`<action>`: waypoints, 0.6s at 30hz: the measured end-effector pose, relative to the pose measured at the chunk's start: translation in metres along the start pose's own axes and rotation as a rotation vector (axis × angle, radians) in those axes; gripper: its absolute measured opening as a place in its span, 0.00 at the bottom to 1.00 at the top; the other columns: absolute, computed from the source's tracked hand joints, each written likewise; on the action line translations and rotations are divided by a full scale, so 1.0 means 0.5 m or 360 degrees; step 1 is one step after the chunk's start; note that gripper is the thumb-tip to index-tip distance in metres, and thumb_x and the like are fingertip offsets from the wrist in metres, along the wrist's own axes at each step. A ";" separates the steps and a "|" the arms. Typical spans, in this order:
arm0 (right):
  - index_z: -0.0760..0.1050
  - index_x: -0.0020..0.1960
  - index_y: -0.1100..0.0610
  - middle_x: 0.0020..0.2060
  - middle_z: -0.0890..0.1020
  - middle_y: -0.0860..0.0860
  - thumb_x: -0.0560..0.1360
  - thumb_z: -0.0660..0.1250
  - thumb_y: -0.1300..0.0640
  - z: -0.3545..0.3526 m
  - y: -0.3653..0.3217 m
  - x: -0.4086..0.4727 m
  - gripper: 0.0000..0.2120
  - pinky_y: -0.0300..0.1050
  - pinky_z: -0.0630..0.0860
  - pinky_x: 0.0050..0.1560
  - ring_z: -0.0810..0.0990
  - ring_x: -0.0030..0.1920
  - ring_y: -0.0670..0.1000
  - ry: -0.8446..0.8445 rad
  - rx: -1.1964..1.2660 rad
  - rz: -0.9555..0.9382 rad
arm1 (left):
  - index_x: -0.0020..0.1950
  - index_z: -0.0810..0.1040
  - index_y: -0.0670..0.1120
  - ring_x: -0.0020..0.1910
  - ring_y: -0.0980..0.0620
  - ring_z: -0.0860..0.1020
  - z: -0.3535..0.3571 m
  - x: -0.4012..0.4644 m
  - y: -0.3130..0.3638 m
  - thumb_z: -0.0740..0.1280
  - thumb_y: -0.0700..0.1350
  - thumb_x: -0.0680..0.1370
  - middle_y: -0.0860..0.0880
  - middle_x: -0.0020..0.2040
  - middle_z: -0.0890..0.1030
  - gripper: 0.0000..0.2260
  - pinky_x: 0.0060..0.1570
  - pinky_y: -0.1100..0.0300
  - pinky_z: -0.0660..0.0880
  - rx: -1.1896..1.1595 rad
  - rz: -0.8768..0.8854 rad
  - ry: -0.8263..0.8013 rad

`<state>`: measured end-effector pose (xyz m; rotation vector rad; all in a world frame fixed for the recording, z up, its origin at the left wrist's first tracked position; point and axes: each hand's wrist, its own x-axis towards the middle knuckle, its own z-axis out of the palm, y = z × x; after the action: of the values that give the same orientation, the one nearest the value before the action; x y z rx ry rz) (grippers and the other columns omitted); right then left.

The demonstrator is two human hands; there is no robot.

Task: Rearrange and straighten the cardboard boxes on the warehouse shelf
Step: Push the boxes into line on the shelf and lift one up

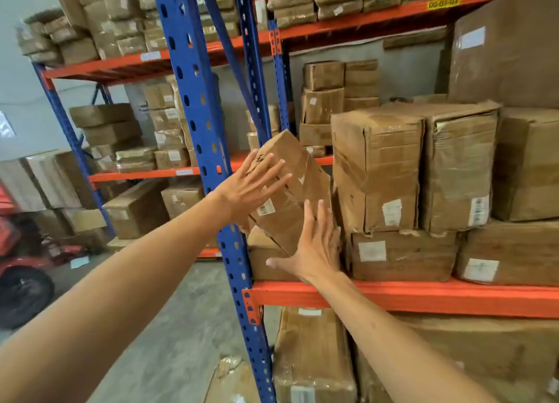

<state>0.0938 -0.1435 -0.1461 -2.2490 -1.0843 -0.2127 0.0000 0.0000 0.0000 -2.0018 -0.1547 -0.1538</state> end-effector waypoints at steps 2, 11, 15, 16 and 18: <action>0.20 0.78 0.49 0.81 0.29 0.59 0.60 0.76 0.25 0.030 -0.007 0.024 0.77 0.72 0.40 0.78 0.32 0.81 0.62 0.0158 0.0005 0.0036 | 0.81 0.33 0.46 0.79 0.32 0.44 0.001 0.017 -0.009 0.76 0.70 0.62 0.37 0.82 0.42 0.67 0.71 0.26 0.42 -0.0048 -0.0020 0.0018; 0.55 0.82 0.60 0.73 0.70 0.64 0.58 0.84 0.35 0.047 0.028 0.058 0.65 0.69 0.70 0.64 0.71 0.69 0.68 0.0664 -0.0138 -0.0140 | 0.76 0.61 0.46 0.71 0.38 0.64 0.039 0.051 -0.029 0.76 0.67 0.65 0.41 0.70 0.68 0.48 0.67 0.41 0.70 -0.0160 0.0088 0.0283; 0.51 0.83 0.57 0.74 0.69 0.64 0.59 0.85 0.38 -0.012 0.040 0.064 0.65 0.67 0.70 0.67 0.71 0.71 0.67 0.0540 -0.0268 -0.0224 | 0.77 0.61 0.45 0.71 0.39 0.63 0.033 0.056 -0.020 0.77 0.67 0.63 0.42 0.70 0.67 0.51 0.66 0.41 0.71 -0.0305 -0.0018 0.0269; 0.52 0.84 0.57 0.75 0.69 0.64 0.59 0.86 0.39 -0.030 0.041 0.065 0.65 0.66 0.69 0.68 0.71 0.72 0.66 0.0528 -0.0337 -0.0254 | 0.77 0.60 0.44 0.70 0.40 0.63 0.031 0.054 -0.020 0.77 0.68 0.63 0.42 0.69 0.67 0.52 0.66 0.42 0.71 -0.0348 -0.0051 0.0266; 0.57 0.84 0.59 0.73 0.71 0.64 0.58 0.86 0.40 -0.063 0.047 0.072 0.65 0.65 0.69 0.68 0.72 0.70 0.66 0.0506 -0.0490 -0.0325 | 0.76 0.62 0.43 0.68 0.40 0.65 0.033 0.047 -0.016 0.77 0.68 0.62 0.41 0.68 0.69 0.52 0.64 0.43 0.73 -0.0474 -0.0131 0.0295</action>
<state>0.1386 -0.1500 -0.1178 -2.2580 -1.1655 -0.8442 0.0221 0.0192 0.0045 -2.2644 -0.0997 -0.4356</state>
